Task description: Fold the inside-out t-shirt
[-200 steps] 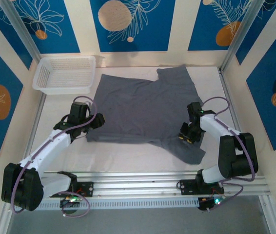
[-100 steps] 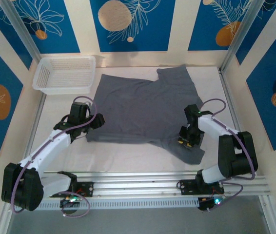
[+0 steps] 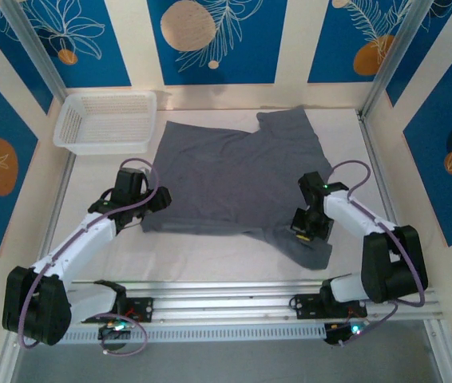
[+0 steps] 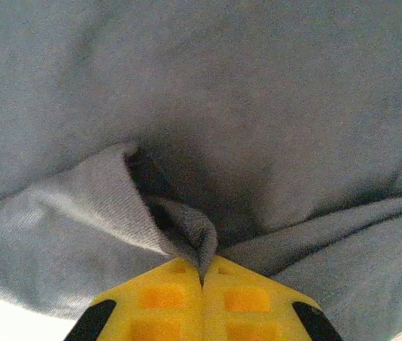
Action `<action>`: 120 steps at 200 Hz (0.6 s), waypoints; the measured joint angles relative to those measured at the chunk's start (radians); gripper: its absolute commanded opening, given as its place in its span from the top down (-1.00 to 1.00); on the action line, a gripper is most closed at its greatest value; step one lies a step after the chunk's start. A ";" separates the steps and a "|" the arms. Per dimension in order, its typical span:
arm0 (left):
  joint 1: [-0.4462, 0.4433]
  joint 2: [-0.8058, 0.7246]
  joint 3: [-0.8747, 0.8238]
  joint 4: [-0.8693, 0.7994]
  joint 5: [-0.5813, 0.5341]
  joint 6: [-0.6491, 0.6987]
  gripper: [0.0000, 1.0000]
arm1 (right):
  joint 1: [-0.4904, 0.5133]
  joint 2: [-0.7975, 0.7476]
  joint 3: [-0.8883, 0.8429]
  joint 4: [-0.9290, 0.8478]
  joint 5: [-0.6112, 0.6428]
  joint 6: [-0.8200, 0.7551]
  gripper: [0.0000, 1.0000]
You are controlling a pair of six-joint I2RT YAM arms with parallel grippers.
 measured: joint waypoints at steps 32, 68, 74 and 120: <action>0.000 0.000 0.000 0.000 0.000 -0.001 -0.14 | 0.054 -0.059 0.000 -0.028 -0.019 0.015 0.95; 0.000 0.000 0.000 0.000 0.000 -0.001 -0.14 | 0.154 -0.237 -0.003 -0.032 -0.109 0.019 0.92; 0.000 0.000 0.000 0.000 0.000 -0.001 -0.14 | 0.182 -0.270 -0.010 -0.029 -0.130 0.024 0.91; 0.000 0.013 0.002 0.001 -0.004 0.000 -0.14 | 0.484 -0.516 -0.245 -0.061 -0.282 0.199 0.33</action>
